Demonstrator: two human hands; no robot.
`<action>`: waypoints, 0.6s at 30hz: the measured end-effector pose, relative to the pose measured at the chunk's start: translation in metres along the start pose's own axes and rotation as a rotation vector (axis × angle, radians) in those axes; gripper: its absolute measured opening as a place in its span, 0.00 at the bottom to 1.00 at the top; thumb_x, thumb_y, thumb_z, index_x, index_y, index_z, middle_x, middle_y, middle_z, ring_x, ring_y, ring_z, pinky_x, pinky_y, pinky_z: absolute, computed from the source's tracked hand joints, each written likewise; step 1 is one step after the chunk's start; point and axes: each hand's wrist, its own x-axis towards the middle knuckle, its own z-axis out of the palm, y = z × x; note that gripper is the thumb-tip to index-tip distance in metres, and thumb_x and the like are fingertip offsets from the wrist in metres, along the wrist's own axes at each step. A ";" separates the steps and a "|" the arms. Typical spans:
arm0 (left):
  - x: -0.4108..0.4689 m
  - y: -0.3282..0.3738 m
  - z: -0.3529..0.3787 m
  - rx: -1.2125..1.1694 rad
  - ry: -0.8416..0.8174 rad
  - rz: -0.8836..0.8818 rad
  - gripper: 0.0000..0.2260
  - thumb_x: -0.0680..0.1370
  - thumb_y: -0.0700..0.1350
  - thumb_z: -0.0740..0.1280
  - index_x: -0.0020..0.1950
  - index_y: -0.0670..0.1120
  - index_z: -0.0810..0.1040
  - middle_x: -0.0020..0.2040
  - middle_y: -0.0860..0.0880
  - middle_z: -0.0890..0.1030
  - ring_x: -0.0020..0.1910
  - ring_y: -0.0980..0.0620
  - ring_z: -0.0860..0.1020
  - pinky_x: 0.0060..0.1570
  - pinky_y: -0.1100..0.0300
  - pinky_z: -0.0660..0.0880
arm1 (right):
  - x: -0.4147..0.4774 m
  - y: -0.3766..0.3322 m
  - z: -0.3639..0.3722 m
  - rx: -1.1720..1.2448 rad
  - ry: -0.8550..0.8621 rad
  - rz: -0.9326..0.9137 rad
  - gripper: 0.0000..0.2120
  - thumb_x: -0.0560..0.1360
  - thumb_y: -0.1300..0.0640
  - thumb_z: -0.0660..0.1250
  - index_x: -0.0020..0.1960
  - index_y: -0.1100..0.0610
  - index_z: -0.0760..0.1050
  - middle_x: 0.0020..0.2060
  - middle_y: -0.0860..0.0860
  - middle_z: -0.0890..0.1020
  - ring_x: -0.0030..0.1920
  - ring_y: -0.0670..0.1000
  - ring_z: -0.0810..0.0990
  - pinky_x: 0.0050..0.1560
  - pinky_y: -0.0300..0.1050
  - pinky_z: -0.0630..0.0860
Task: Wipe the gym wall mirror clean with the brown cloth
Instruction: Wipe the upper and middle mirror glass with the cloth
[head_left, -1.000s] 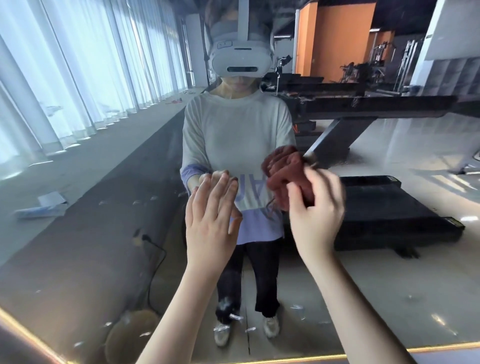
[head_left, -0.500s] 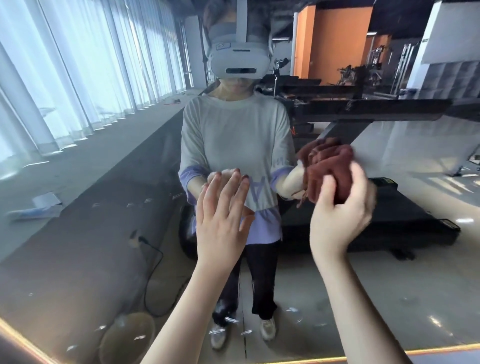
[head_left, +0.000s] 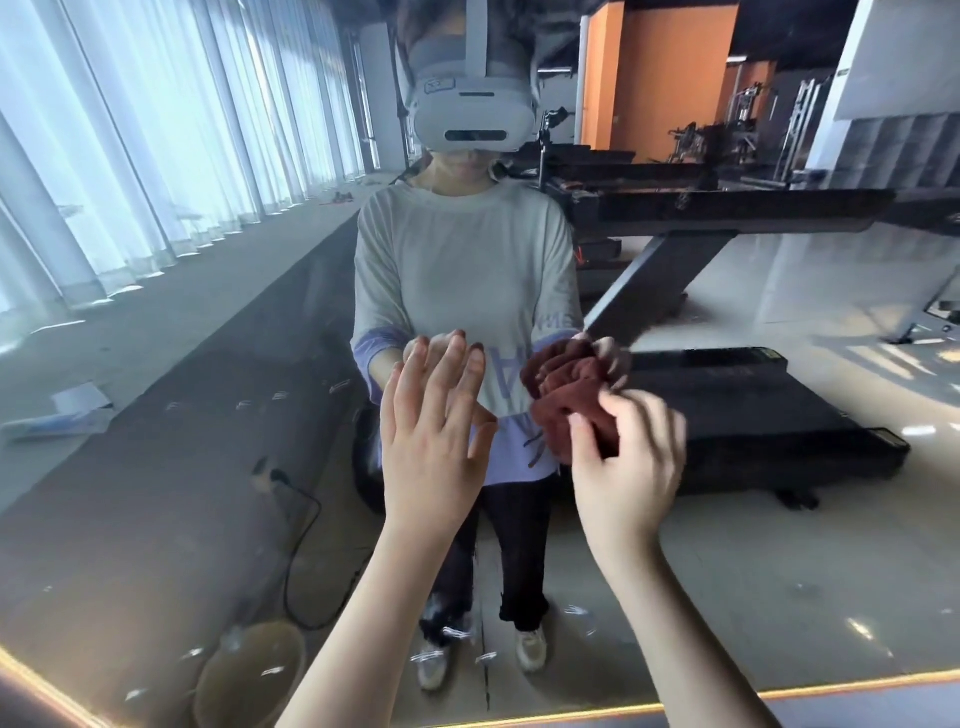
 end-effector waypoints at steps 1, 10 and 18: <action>0.000 0.000 0.000 0.003 0.000 0.004 0.25 0.76 0.42 0.68 0.73 0.44 0.69 0.72 0.43 0.74 0.74 0.38 0.67 0.69 0.40 0.68 | 0.004 0.006 -0.002 -0.016 0.017 -0.001 0.09 0.71 0.58 0.70 0.47 0.63 0.81 0.46 0.58 0.82 0.46 0.59 0.74 0.50 0.50 0.71; -0.002 0.000 -0.001 0.015 -0.031 -0.007 0.29 0.74 0.43 0.71 0.74 0.43 0.70 0.74 0.43 0.71 0.75 0.38 0.65 0.71 0.41 0.65 | -0.029 0.001 -0.004 0.018 -0.068 0.083 0.10 0.70 0.59 0.68 0.47 0.63 0.82 0.46 0.57 0.82 0.48 0.55 0.74 0.50 0.42 0.70; -0.002 0.001 0.000 0.039 -0.020 -0.007 0.31 0.73 0.44 0.75 0.74 0.43 0.69 0.74 0.43 0.71 0.75 0.38 0.65 0.73 0.42 0.63 | -0.045 0.017 -0.007 0.002 -0.064 0.302 0.16 0.69 0.55 0.65 0.53 0.62 0.78 0.47 0.58 0.80 0.48 0.62 0.78 0.48 0.49 0.72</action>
